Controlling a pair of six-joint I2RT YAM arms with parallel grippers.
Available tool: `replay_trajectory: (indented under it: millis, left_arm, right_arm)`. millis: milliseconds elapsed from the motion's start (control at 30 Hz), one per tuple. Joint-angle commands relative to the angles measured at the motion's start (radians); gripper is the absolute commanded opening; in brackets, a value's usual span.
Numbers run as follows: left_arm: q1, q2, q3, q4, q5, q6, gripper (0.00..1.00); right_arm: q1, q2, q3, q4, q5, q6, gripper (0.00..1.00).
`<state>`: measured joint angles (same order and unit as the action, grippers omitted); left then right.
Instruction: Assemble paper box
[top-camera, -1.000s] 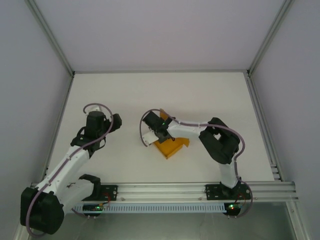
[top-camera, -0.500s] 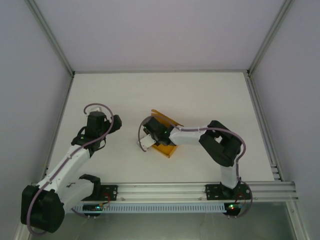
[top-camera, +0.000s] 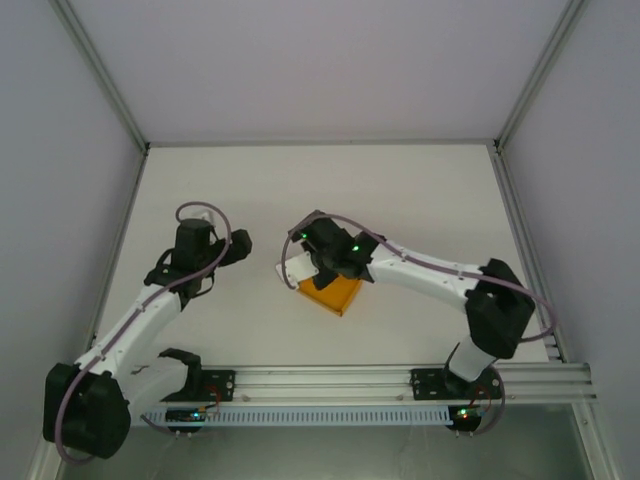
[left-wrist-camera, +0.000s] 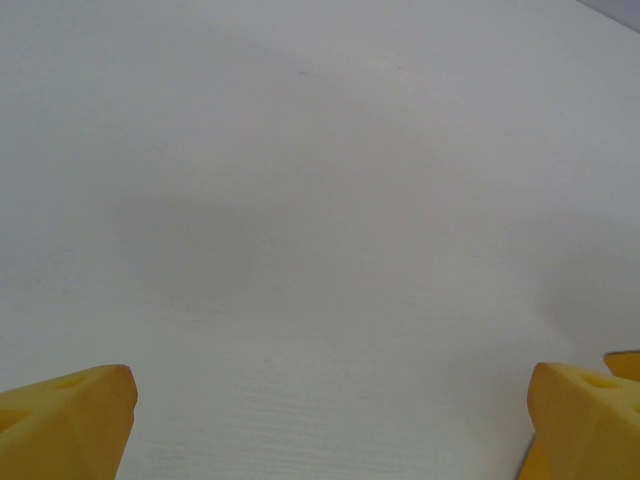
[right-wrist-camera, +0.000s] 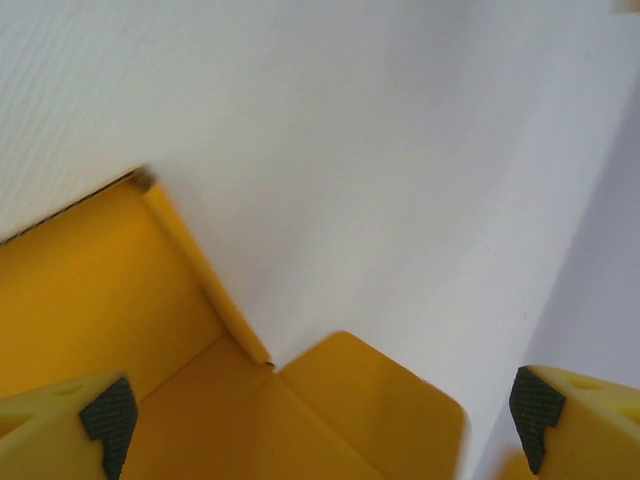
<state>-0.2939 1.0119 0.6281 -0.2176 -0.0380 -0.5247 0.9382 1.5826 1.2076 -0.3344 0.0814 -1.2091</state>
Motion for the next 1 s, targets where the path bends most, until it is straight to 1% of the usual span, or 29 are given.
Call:
replay_trajectory:
  millis: [0,67,100,133,167,200,267,300,367,433,533,567,600,667,700,733,800,833,900,967]
  left_arm:
    - [-0.029,0.043,0.071,0.072,0.093,0.090,0.99]
    - [-0.044,0.077,0.092,0.094,0.122,0.122,0.99]
    - [-0.052,0.098,0.107,0.099,0.139,0.135,1.00]
    - [-0.058,0.117,0.122,0.098,0.144,0.142,0.99]
    - [-0.063,0.134,0.134,0.100,0.148,0.149,0.99]
    - [-0.068,0.152,0.143,0.105,0.148,0.155,0.99]
    - [-0.069,0.179,0.152,0.116,0.148,0.164,0.99]
    - [-0.070,0.194,0.155,0.119,0.153,0.174,0.99]
    - [-0.070,0.211,0.165,0.108,0.153,0.195,0.99]
    - [-0.070,0.219,0.168,0.100,0.153,0.210,0.99]
    - [-0.070,0.222,0.162,0.094,0.157,0.218,0.99]
    - [-0.069,0.223,0.163,0.092,0.162,0.222,0.99]
    - [-0.070,0.227,0.162,0.092,0.164,0.222,0.99]
    - [-0.069,0.229,0.162,0.090,0.170,0.223,0.99]
    - [-0.070,0.231,0.164,0.086,0.172,0.224,0.99]
    - [-0.070,0.234,0.163,0.082,0.171,0.226,0.99]
    - [-0.070,0.233,0.161,0.078,0.172,0.230,0.99]
    - [-0.070,0.231,0.159,0.077,0.172,0.232,0.99]
    - [-0.070,0.230,0.154,0.077,0.175,0.235,1.00]
    - [-0.070,0.229,0.150,0.078,0.176,0.239,0.99]
  right_arm:
    - [-0.020,-0.130,0.025,0.119,0.039,0.444,0.99]
    - [-0.033,-0.196,0.019,0.132,0.147,0.710,0.99]
    - [-0.052,-0.233,0.029,0.073,0.198,0.873,0.99]
    - [-0.080,-0.266,0.041,-0.014,0.192,1.005,0.99]
    - [-0.119,-0.299,0.045,-0.103,0.155,1.125,0.99]
    - [-0.169,-0.338,0.033,-0.189,0.067,1.221,0.99]
    - [-0.249,-0.407,-0.009,-0.292,-0.121,1.293,0.99]
    - [-0.279,-0.440,-0.064,-0.331,-0.190,1.298,0.99]
    - [-0.301,-0.492,-0.118,-0.404,-0.192,1.318,0.99]
    - [-0.316,-0.535,-0.175,-0.454,-0.221,1.317,0.99]
    - [-0.341,-0.551,-0.260,-0.428,-0.243,1.318,0.91]
    - [-0.358,-0.540,-0.286,-0.402,-0.260,1.318,0.86]
    - [-0.369,-0.525,-0.299,-0.382,-0.268,1.311,0.84]
    - [-0.397,-0.472,-0.310,-0.351,-0.282,1.275,0.76]
    - [-0.408,-0.445,-0.306,-0.344,-0.286,1.254,0.73]
    - [-0.419,-0.419,-0.301,-0.338,-0.304,1.213,0.70]
    - [-0.434,-0.379,-0.294,-0.321,-0.335,1.151,0.69]
    - [-0.441,-0.368,-0.293,-0.314,-0.358,1.123,0.66]
    - [-0.449,-0.356,-0.290,-0.294,-0.399,1.093,0.60]
    - [-0.456,-0.349,-0.288,-0.280,-0.420,1.077,0.57]
